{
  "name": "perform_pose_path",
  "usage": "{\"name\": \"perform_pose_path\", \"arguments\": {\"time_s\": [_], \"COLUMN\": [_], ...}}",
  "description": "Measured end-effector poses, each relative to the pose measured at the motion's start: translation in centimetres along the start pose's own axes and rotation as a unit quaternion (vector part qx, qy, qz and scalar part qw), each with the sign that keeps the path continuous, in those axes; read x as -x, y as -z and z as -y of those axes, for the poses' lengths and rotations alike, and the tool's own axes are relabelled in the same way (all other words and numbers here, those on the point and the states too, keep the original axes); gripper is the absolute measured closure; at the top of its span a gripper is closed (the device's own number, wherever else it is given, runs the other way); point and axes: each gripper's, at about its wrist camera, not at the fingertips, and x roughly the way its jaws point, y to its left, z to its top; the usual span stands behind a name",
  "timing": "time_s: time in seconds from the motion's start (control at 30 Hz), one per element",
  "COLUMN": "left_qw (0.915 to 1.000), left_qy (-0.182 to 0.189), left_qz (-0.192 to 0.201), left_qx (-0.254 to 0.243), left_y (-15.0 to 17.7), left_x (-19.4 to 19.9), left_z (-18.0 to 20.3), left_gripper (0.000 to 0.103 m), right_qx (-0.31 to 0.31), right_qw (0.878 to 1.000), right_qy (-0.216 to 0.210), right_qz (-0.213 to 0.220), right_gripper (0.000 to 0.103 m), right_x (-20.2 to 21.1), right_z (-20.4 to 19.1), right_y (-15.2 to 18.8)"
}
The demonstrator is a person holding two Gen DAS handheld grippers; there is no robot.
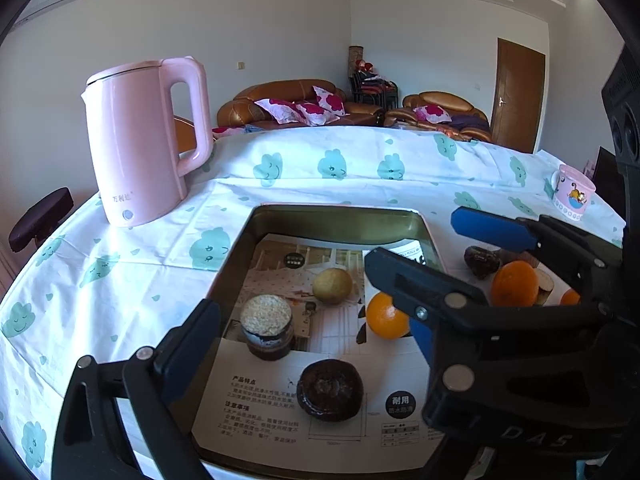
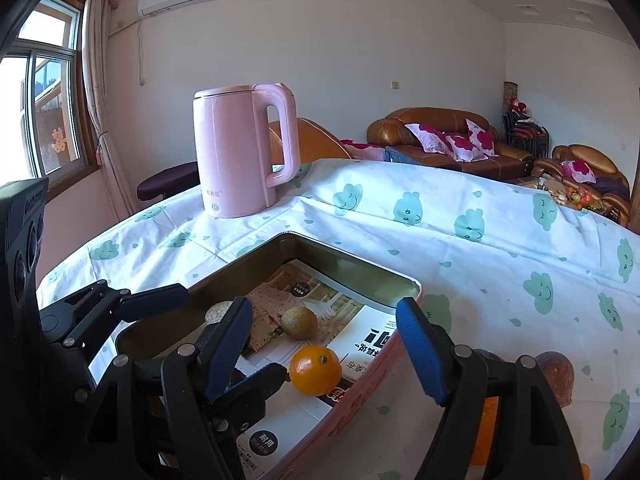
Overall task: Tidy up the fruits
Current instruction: 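Grasp an orange with the right tool while the left tool moves to the fruit pile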
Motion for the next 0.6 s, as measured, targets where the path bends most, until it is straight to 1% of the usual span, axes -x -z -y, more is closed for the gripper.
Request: {"name": "perform_pose_path", "arguments": {"time_s": [0.1, 0.37, 0.47, 0.6], "left_qw": [1.0000, 0.9999, 0.9996, 0.9990], "left_qy": [-0.003, -0.012, -0.019, -0.012], "left_qz": [0.001, 0.008, 0.016, 0.027], "left_qx": [0.002, 0.007, 0.014, 0.032], "left_y": [0.1, 0.1, 0.2, 0.2], "left_x": [0.1, 0.4, 0.8, 1.3], "left_z": [0.0, -0.1, -0.3, -0.3], "left_gripper": [0.005, 0.004, 0.004, 0.004], "right_qx": [-0.002, -0.008, -0.009, -0.015], "right_qw": [1.000, 1.000, 1.000, 0.999], "right_qy": [0.006, 0.009, 0.012, 0.023], "right_qz": [0.005, 0.013, 0.015, 0.021], "right_gripper": [0.023, 0.022, 0.022, 0.022], "right_x": [0.3, 1.2, 1.7, 3.2], "right_z": [0.1, 0.3, 0.5, 1.3], "right_y": [0.1, 0.3, 0.4, 0.6]}}
